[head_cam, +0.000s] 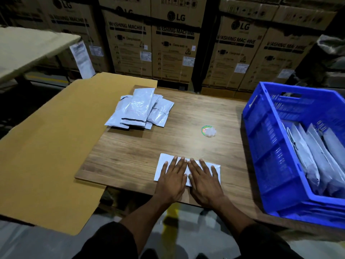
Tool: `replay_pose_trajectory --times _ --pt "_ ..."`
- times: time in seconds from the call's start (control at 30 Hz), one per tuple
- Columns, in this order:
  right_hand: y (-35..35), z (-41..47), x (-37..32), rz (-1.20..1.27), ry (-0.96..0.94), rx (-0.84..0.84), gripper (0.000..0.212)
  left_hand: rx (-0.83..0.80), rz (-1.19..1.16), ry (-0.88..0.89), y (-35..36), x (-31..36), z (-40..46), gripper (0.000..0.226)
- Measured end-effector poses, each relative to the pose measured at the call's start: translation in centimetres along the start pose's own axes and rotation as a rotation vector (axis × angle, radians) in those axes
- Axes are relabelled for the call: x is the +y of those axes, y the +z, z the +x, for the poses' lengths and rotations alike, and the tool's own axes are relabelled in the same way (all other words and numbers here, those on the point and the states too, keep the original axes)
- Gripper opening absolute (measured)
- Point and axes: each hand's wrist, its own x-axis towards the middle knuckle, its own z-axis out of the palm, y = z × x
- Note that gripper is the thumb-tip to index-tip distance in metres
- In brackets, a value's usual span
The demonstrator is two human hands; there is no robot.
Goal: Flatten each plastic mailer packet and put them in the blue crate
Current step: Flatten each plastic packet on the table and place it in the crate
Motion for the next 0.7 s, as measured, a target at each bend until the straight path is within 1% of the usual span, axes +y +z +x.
replay_pose_trajectory --times 0.13,0.2,0.37,0.43,0.57,0.7 --pt "-0.1 0.1 0.3 0.041 0.001 -0.022 0.06 -0.029 -0.012 0.004 -0.2 -0.4 -0.1 0.053" --pt "-0.1 0.2 0.3 0.072 -0.003 -0.033 0.065 -0.046 -0.017 0.004 -0.4 -1.1 0.2 0.052" --pt "-0.2 0.4 1.7 0.137 0.038 -0.086 0.077 -0.081 -0.048 -0.106 -0.3 -3.0 0.4 0.054" --pt "-0.1 0.0 2.4 0.126 0.069 -0.077 0.081 -0.076 -0.043 -0.1 -0.2 -2.9 0.1 0.054" --pt "0.0 -1.3 3.3 0.131 0.113 -0.045 0.08 -0.039 -0.026 -0.089 -0.3 -2.7 -0.4 0.055" --pt "0.4 -1.4 3.4 0.125 0.109 -0.025 0.075 -0.064 -0.023 -0.087 -0.4 -2.8 -0.7 0.06"
